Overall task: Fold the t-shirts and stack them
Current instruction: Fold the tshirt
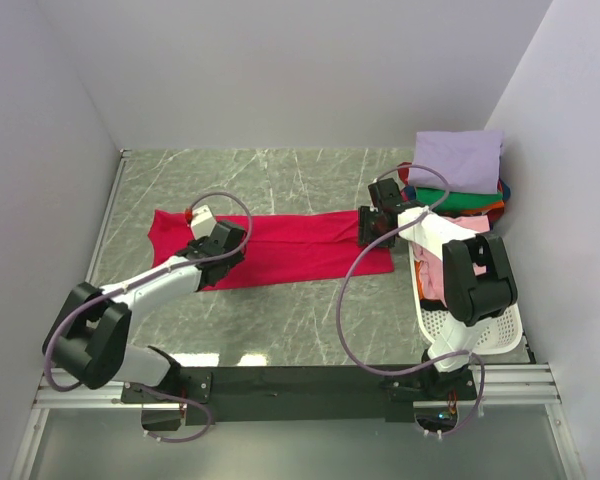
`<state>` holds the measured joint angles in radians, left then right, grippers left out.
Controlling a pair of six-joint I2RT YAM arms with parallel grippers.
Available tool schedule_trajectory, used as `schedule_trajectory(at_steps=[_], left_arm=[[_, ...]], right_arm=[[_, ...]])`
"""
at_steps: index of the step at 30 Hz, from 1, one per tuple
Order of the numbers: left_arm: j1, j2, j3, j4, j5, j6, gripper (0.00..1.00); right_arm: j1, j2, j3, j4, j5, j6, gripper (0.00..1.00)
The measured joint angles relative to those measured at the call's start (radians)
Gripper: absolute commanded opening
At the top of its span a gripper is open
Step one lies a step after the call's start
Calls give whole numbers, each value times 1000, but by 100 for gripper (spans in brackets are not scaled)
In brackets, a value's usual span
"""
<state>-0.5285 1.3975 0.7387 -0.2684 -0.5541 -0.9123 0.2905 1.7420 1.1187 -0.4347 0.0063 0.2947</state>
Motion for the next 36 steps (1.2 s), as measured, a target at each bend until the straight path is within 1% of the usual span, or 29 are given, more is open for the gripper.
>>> schedule_trajectory(at_steps=[3, 6, 13, 20, 23, 27, 31, 36], left_arm=[[-5, -29, 5, -2, -28, -2, 66], [11, -21, 20, 3, -61, 8, 66], [159, 56, 47, 101, -63, 62, 68], [277, 167, 67, 180, -15, 112, 68], [290, 223, 76, 191, 14, 125, 68], [297, 242, 76, 190, 43, 137, 69], [304, 222, 68, 186, 69, 140, 69], [305, 149, 10, 170, 108, 133, 68]], right_arm=[[0, 0, 0, 1, 0, -1, 58], [0, 0, 0, 1, 0, -2, 58], [0, 0, 0, 2, -13, -5, 58], [0, 0, 0, 3, -23, -5, 58], [0, 0, 0, 4, -24, -6, 58], [1, 0, 0, 4, -26, -8, 58], [2, 0, 0, 5, -26, -8, 58], [2, 0, 0, 6, -27, -9, 58]])
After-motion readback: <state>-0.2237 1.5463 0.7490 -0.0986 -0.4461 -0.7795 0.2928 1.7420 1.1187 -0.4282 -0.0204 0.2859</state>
